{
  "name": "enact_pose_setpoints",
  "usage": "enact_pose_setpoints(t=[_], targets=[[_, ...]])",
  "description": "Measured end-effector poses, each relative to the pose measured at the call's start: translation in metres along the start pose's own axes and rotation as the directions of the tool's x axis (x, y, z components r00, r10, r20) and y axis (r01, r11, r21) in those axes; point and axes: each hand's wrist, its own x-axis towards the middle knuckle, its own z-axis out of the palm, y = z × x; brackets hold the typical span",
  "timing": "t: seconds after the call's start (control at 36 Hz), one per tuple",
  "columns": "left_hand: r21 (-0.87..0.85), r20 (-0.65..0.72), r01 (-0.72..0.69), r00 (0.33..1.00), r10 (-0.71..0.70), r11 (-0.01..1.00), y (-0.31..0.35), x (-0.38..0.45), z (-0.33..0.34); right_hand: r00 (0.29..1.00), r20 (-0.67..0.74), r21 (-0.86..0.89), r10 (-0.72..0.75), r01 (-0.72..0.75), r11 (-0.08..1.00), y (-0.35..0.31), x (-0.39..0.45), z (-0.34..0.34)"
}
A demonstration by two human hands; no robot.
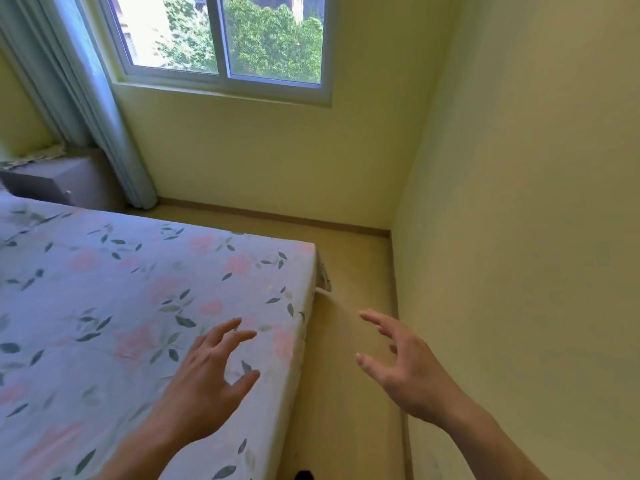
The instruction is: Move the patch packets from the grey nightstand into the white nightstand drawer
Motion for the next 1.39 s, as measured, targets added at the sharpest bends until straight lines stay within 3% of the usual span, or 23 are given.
enact_pose_setpoints(t=[0.36,0.53,0.81,1.08,1.28,1.39], targets=[[-0.036,-0.067,-0.17,0.984,0.168,0.985,0.093,0.255,-0.023,0.998,-0.048,0.061,-0.045,0.048,0.997,0.024,0.22,-0.095],[-0.024,-0.085,-0.142,0.986,0.14,0.99,0.122,0.37,-0.019,0.998,-0.008,0.075,-0.065,0.066,0.995,0.062,0.331,-0.136],[-0.054,-0.19,0.033,0.981,-0.042,0.998,0.147,0.526,-0.027,0.984,0.095,0.02,-0.149,0.148,0.989,0.095,0.532,-0.226],[-0.12,-0.322,0.3,0.89,-0.323,0.946,0.092,0.626,-0.039,0.888,0.321,0.002,-0.329,0.347,0.938,0.052,0.728,-0.237],[-0.181,-0.363,0.343,0.848,-0.387,0.922,0.056,0.751,-0.06,0.859,0.35,-0.031,-0.374,0.41,0.912,0.033,0.86,-0.237],[-0.206,-0.377,0.288,0.858,-0.348,0.935,0.057,0.834,-0.077,0.845,0.358,-0.039,-0.397,0.438,0.898,0.024,0.928,-0.245]])
